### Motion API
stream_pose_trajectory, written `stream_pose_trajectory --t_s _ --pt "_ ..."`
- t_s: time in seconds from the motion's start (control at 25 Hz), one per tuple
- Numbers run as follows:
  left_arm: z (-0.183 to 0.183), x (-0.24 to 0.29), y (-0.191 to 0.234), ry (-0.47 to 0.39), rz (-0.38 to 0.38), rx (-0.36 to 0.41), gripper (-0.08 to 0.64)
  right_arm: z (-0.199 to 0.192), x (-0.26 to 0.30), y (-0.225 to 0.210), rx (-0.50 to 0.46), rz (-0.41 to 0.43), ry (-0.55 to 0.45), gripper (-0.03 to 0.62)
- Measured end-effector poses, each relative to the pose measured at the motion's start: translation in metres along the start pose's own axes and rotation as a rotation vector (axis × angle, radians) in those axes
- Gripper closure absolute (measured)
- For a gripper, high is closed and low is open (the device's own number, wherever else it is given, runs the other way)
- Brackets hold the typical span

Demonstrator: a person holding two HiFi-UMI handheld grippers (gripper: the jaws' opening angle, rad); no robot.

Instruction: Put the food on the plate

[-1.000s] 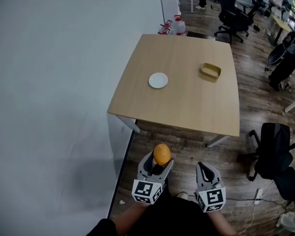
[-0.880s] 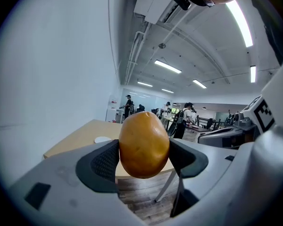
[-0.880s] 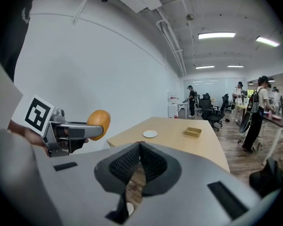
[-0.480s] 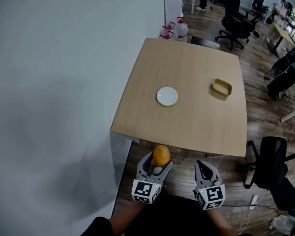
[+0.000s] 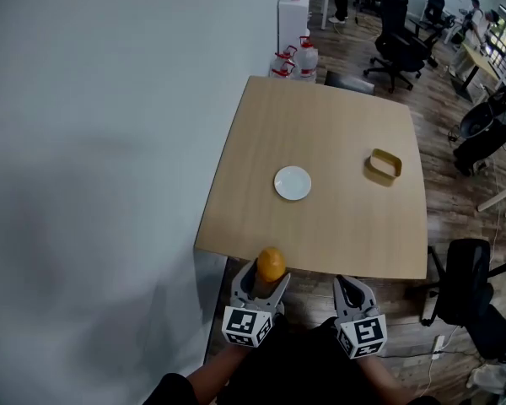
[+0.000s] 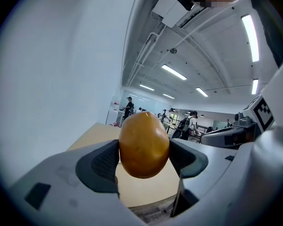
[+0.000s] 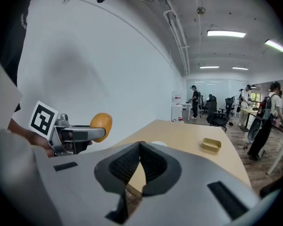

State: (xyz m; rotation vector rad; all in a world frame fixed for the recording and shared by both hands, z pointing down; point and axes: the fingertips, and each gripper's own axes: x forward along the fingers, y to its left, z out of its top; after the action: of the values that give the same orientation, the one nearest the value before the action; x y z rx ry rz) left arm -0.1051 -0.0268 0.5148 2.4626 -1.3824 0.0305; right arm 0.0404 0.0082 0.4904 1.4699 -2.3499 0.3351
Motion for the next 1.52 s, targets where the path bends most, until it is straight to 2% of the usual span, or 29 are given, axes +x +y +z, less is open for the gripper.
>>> stream_pose_trajectory --t_s 0.16,0.36,0.48,0.6,0.84,1.08,1.52 --pt "-0.004 0.013 0.014 0.003 0.007 -0.006 0.230 0.007 0.011 -0.001 -0.007 0.007 -0.026 0.532" --pt "-0.011 0.026 0.021 0.031 -0.001 -0.006 0.231 0.011 0.023 -0.013 0.081 -0.005 -0.060 0.533" --pt "-0.018 0.043 0.031 0.065 0.002 -0.003 0.231 0.019 0.038 -0.023 0.082 0.004 -0.092 0.533" --pt "-0.022 0.067 0.044 0.097 0.005 -0.012 0.231 0.027 0.062 -0.031 0.087 0.022 -0.103 0.532" --pt "-0.036 0.136 0.068 0.192 0.011 -0.042 0.230 0.039 0.107 -0.060 0.172 0.042 -0.094 0.533" --pt "-0.059 0.214 0.098 0.306 -0.007 0.024 0.230 0.051 0.144 -0.082 0.156 0.043 -0.072 0.533" --pt "-0.116 0.315 0.149 0.480 -0.004 0.111 0.230 0.035 0.199 -0.112 0.192 0.046 0.019 0.532"
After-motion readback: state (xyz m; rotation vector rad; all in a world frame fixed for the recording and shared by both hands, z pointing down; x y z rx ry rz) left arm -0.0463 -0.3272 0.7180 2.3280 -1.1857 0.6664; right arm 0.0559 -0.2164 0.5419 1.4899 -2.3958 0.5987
